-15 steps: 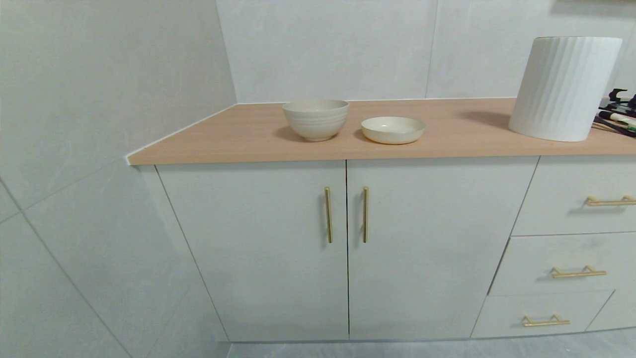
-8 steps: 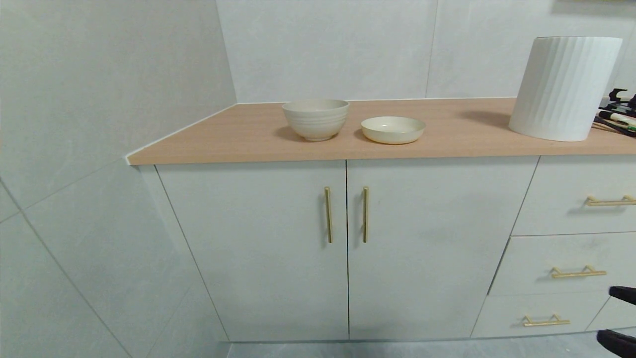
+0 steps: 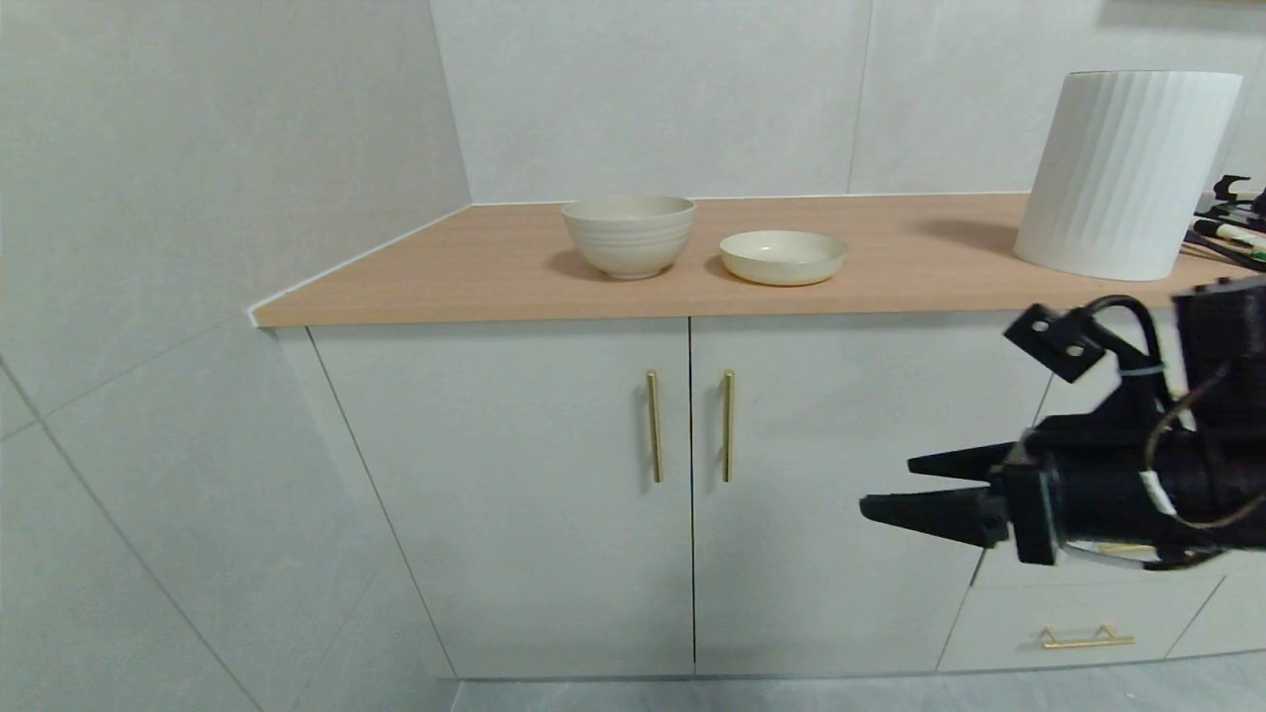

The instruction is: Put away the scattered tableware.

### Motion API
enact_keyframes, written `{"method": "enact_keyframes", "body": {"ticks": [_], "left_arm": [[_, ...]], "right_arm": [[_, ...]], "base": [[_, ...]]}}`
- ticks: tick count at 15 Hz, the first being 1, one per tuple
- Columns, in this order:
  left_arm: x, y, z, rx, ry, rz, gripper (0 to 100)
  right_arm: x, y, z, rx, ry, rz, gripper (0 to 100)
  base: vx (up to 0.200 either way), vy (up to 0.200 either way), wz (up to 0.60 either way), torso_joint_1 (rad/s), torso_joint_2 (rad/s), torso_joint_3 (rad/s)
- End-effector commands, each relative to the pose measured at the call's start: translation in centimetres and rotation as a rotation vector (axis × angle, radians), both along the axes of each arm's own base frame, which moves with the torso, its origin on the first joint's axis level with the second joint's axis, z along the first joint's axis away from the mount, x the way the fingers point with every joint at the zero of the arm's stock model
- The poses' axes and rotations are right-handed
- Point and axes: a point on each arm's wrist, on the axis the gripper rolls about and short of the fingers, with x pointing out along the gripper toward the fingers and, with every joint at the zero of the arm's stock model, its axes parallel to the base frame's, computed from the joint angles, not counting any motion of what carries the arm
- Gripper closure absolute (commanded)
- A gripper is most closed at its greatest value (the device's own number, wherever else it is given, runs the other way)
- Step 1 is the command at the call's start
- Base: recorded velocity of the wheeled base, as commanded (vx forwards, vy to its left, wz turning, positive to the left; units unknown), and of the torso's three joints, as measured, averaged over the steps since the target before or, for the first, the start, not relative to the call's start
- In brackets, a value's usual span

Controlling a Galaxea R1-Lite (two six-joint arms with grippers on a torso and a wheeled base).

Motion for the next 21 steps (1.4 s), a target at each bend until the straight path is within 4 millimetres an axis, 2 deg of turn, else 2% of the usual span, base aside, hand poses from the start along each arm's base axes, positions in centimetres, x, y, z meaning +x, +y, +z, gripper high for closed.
{"method": "enact_keyframes", "body": {"ticks": [1, 2, 5, 7, 8, 13, 21], "left_arm": [[0.0, 0.0, 0.0, 0.000, 0.000, 0.001, 0], [0.0, 0.0, 0.0, 0.000, 0.000, 0.001, 0], [0.0, 0.0, 0.0, 0.000, 0.000, 0.001, 0], [0.0, 0.0, 0.0, 0.000, 0.000, 0.001, 0], [0.0, 0.0, 0.0, 0.000, 0.000, -0.001, 0], [0.0, 0.0, 0.0, 0.000, 0.000, 0.001, 0], [0.0, 0.0, 0.0, 0.000, 0.000, 0.001, 0]], "right_arm": [[5.6, 3.7, -2.2, -0.005, 0.090, 0.013, 0], [6.0, 4.0, -2.2, 0.005, 0.100, 0.007, 0], [9.7, 6.1, -3.2, 0.048, 0.098, -0.004, 0], [11.0, 7.3, -3.6, 0.065, 0.067, 0.005, 0], [11.0, 7.3, -3.6, 0.065, 0.065, 0.005, 0], [12.7, 9.7, -6.8, 0.094, 0.024, -0.013, 0], [14.4, 10.6, -8.7, 0.159, -0.020, -0.068, 0]], "base": [[0.000, 0.000, 0.00, 0.000, 0.00, 0.000], [0.000, 0.000, 0.00, 0.000, 0.00, 0.000], [0.000, 0.000, 0.00, 0.000, 0.00, 0.000], [0.000, 0.000, 0.00, 0.000, 0.00, 0.000], [0.000, 0.000, 0.00, 0.000, 0.00, 0.000], [0.000, 0.000, 0.00, 0.000, 0.00, 0.000], [0.000, 0.000, 0.00, 0.000, 0.00, 0.000]]}}
